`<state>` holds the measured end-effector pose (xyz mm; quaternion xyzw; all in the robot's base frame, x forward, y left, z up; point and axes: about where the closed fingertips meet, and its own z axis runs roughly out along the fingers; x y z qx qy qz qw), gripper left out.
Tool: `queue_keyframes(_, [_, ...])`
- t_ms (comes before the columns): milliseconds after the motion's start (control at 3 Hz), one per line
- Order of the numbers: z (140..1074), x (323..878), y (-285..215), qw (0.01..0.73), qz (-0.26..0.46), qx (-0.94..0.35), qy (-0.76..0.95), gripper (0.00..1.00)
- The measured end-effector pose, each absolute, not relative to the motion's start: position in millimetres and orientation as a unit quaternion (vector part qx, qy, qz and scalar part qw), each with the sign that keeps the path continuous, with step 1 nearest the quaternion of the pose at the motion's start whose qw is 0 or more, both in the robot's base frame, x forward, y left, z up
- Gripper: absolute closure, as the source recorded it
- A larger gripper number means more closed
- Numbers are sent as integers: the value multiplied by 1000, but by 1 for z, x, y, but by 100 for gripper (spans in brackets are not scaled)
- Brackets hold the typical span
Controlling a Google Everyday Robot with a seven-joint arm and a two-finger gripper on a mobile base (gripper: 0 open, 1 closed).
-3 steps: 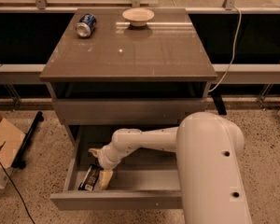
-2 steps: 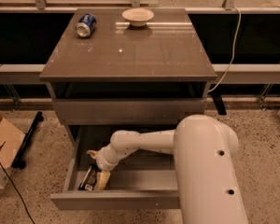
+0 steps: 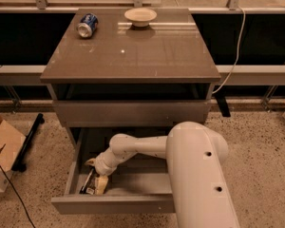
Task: Pick rxbar chocolate from middle drawer and place on counter
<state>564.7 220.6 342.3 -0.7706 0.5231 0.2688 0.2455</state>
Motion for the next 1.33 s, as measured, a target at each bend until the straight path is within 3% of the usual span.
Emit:
queue_keyframes(1000, [347,564,221,244,271,-770,524,96])
queue_keyframes(1333, [352,564,221,244,271,-770,524,100])
